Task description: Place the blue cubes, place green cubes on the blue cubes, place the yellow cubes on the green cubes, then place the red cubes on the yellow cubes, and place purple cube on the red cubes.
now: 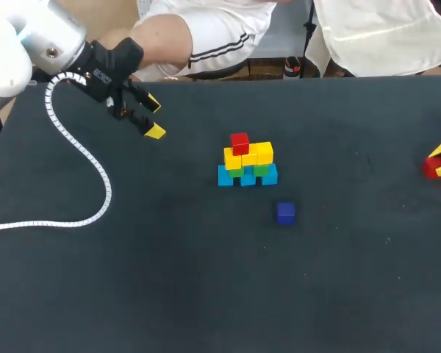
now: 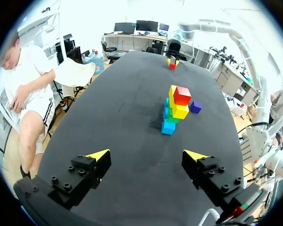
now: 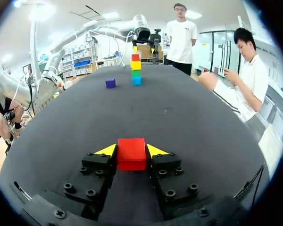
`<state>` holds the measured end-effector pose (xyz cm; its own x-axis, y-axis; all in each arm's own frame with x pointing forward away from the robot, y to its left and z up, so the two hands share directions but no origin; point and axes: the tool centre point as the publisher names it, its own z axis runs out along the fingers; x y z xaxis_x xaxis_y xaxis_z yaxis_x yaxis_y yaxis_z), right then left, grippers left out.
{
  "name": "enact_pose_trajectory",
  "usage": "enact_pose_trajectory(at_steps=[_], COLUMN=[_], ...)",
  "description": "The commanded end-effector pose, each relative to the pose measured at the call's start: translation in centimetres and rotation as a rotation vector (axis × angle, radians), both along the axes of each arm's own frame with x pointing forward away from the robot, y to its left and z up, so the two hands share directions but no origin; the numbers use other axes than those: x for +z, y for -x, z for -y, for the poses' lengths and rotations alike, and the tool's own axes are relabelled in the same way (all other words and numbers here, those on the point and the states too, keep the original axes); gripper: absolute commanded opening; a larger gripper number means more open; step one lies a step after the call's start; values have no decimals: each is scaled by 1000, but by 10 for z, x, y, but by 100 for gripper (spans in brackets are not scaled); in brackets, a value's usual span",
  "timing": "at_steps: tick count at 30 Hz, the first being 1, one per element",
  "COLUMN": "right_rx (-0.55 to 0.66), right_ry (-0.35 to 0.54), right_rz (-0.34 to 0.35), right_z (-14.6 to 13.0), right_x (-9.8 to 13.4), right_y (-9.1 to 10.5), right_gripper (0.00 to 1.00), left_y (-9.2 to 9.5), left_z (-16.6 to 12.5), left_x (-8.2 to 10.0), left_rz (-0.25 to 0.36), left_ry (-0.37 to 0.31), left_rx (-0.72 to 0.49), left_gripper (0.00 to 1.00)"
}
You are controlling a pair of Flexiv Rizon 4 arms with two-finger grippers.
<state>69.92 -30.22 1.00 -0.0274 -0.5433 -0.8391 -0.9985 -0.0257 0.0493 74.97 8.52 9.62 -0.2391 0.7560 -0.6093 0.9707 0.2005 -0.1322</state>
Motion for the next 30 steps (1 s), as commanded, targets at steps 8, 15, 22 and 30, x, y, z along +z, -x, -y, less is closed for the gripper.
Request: enact_pose_trajectory(at_steps=[8,15,22,30], right_rx=[-51,-54,-16,25], right_ry=[51,67,84,52], right_rz=[-15,-35,10,81], right_z=[-27,-44,-70,-87], right_x=[39,49,71,85], right_y=[-2,-16,-29,-36], right_gripper=[0,0,0,0], left_y=[1,1,1,1], left_z=[-1,-1,-1,-1], left_x=[0,0,0,0], left_rz=[3,3,3,3], left_ry=[2,2,2,2], left_rx=[-1,-1,-1,-1], left_gripper=[100,100,100,100])
